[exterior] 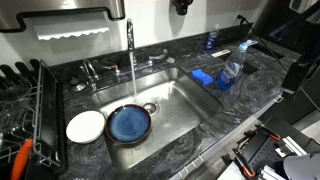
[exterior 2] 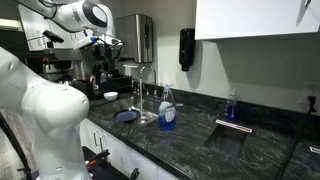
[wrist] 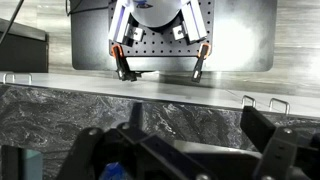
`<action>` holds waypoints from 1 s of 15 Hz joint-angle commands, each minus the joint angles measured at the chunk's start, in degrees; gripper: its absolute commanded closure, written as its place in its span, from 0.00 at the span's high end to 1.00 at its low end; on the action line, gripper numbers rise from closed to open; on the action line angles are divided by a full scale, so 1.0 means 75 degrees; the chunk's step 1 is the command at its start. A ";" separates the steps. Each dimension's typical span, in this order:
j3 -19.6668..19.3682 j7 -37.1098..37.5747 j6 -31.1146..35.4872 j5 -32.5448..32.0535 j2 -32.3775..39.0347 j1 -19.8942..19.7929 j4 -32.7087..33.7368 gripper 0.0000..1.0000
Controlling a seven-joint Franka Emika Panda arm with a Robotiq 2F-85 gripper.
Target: Close the tap
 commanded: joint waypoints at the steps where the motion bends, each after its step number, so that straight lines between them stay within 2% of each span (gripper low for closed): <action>1: -0.0031 0.0018 -0.0020 -0.0019 0.0012 0.0034 0.0018 1.00; 5: -0.0036 0.1047 0.0494 0.0139 0.0326 -0.0420 0.0029 1.00; 9: -0.0059 0.2253 0.1448 0.0276 0.0756 -0.0899 0.0075 1.00; 12: -0.0013 0.3275 0.2659 0.0563 0.1384 -0.1050 0.0204 1.00; 15: 0.0095 0.4401 0.4066 0.0445 0.2042 -0.1104 0.0316 1.00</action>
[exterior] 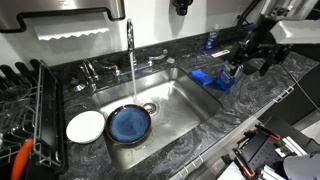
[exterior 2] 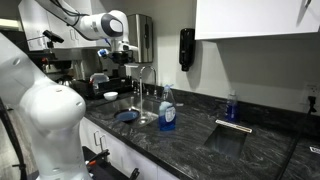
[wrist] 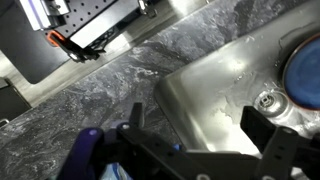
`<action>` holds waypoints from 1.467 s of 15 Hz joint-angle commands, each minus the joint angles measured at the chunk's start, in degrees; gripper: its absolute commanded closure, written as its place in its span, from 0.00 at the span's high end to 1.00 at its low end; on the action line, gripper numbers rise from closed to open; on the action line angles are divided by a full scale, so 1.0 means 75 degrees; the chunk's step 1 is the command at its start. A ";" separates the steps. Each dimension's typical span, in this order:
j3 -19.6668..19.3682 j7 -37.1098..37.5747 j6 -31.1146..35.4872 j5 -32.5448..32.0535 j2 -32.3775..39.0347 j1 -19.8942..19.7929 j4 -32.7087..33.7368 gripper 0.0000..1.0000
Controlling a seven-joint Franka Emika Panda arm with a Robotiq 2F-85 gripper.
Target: Close the tap
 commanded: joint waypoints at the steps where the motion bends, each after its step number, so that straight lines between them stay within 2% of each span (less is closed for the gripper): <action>1: 0.0187 0.1278 0.1511 -0.0082 0.0970 -0.0203 0.0294 1.00; 5: 0.0152 0.2980 0.2901 -0.0276 0.1779 -0.0208 0.0549 1.00; 6: 0.0075 0.3342 0.3003 -0.0308 0.1992 -0.0231 0.0645 1.00; 7: -0.0100 0.2830 0.2739 -0.0284 0.1459 0.0112 0.0309 1.00; 12: -0.0150 0.2935 0.2776 -0.0309 0.1538 0.0179 0.0358 1.00; 13: 0.0069 0.3692 0.3114 -0.0758 0.1755 -0.0161 0.0394 1.00; 17: 0.0115 0.5819 0.4246 -0.1703 0.2657 -0.0595 0.0659 1.00; 22: -0.0225 0.7858 0.5128 -0.2451 0.3926 -0.0535 0.1307 1.00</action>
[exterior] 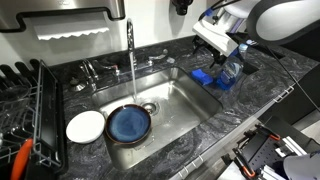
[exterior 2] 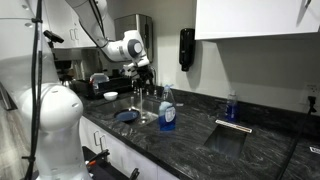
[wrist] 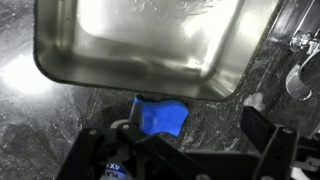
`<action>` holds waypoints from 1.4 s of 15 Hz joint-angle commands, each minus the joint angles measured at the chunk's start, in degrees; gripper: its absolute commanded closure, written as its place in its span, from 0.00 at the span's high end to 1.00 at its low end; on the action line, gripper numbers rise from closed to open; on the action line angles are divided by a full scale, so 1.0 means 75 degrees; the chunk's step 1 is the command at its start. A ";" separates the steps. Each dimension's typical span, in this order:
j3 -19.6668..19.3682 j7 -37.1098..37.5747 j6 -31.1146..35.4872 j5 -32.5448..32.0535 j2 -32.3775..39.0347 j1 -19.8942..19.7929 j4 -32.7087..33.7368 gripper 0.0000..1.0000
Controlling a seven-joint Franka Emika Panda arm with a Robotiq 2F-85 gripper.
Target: Close the tap
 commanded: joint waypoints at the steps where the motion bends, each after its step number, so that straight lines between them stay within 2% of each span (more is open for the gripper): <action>1: -0.0261 0.1195 0.0747 -0.0476 0.1143 0.0088 0.0765 1.00; 4: -0.0639 0.1746 0.1287 -0.0815 0.1871 0.0314 0.1338 1.00; 8: -0.1220 0.1624 0.1582 -0.0702 0.2706 0.0733 0.2147 1.00; 9: -0.1310 0.1477 0.1617 -0.0513 0.2875 0.0826 0.2304 0.75; 11: -0.1454 0.1366 0.1598 -0.0248 0.3177 0.1021 0.2635 0.66; 14: -0.1648 0.1376 0.1582 0.0019 0.3531 0.1275 0.3052 0.43; 20: -0.2351 0.1867 0.1781 -0.0322 0.3920 0.1882 0.3621 0.02; 21: -0.2326 0.1722 0.1623 -0.0145 0.4000 0.1866 0.3755 0.00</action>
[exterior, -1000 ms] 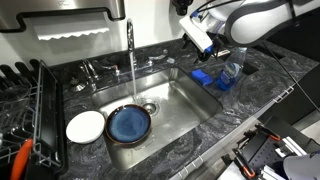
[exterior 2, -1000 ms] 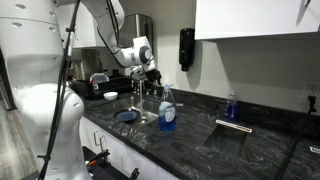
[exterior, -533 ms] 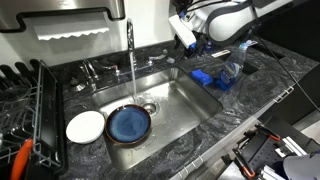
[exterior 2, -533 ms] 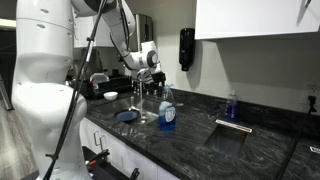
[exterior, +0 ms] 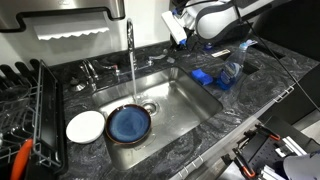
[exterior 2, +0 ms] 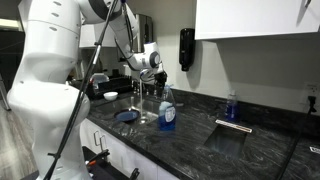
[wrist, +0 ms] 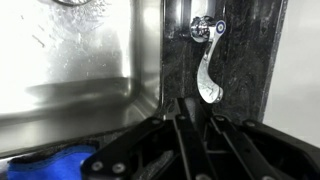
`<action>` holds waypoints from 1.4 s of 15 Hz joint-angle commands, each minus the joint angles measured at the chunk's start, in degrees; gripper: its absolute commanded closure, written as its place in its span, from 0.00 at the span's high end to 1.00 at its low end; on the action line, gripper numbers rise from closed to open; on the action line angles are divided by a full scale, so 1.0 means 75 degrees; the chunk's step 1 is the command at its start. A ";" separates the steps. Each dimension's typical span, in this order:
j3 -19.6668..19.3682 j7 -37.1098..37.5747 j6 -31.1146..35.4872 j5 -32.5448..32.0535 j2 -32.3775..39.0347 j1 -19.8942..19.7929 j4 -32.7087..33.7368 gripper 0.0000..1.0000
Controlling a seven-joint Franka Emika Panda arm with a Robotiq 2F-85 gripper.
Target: Close the tap
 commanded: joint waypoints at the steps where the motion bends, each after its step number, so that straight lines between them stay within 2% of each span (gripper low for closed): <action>1: -0.0231 -0.0049 -0.0107 0.0175 0.0401 0.0230 0.0490 0.00; 2: -0.0257 -0.0106 -0.0018 0.0168 0.0112 0.0237 0.0155 0.00; 8: -0.0278 -0.0107 -0.0016 0.0177 0.0160 0.0257 0.0191 0.00; 16: -0.0418 -0.0037 0.0128 0.0149 0.0809 0.0372 0.0598 0.00; 21: -0.0843 0.0102 0.0423 -0.0037 0.1457 0.0617 0.1149 0.00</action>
